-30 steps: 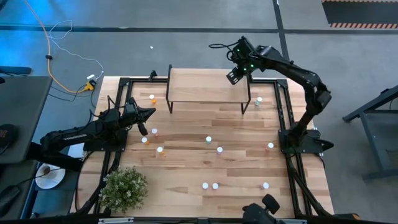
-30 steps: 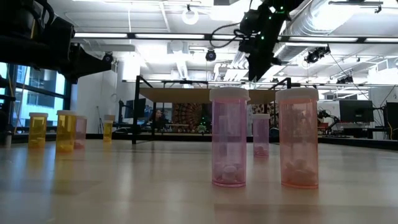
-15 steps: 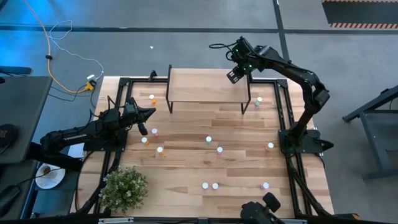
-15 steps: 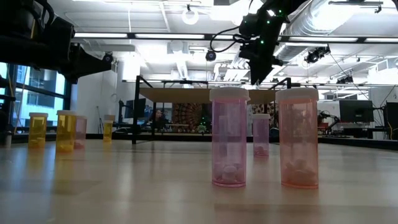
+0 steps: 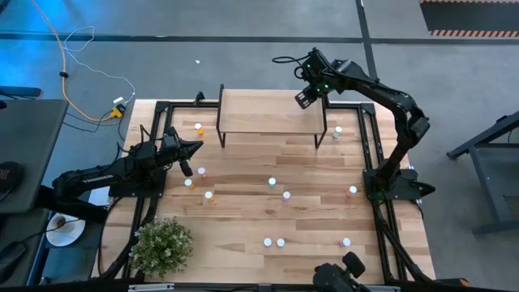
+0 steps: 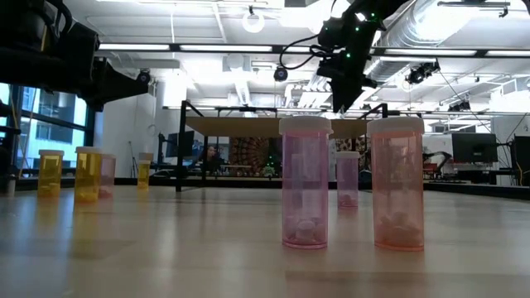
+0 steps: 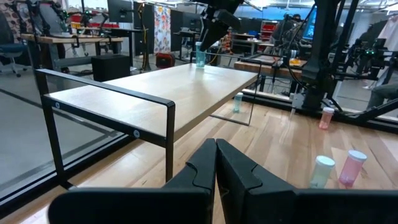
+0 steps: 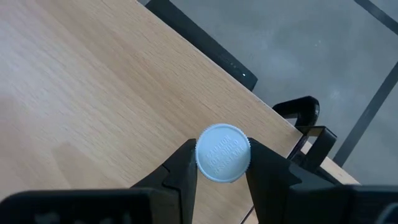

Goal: Pick and place medicine bottles onto shelf by color
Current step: Put the bottom right blue pill bottle on the shelf

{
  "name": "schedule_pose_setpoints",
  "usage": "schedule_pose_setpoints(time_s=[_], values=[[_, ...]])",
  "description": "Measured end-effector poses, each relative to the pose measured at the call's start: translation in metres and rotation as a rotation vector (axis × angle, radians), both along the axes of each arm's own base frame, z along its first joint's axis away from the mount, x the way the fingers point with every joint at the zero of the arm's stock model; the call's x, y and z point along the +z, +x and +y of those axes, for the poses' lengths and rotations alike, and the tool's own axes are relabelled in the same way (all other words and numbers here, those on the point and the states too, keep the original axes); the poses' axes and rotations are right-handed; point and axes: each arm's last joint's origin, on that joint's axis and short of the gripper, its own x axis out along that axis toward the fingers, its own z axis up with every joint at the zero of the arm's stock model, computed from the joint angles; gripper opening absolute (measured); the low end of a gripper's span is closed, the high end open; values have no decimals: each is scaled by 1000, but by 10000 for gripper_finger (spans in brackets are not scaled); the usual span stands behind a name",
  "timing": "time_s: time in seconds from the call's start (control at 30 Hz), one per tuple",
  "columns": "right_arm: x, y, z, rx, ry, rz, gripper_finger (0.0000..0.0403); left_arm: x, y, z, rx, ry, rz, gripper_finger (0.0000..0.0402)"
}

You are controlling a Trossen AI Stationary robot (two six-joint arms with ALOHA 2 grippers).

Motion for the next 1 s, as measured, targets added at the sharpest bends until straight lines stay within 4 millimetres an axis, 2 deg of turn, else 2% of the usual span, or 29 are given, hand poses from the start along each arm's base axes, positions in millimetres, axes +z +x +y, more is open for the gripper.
schedule_pose_setpoints(time_s=[0.53,1.0], values=[[-2,1,-1,-9,-9,17,105,0,0,0,0,0,0,0],[-2,1,-1,-9,-8,17,165,0,0,0,0,0,0,0]])
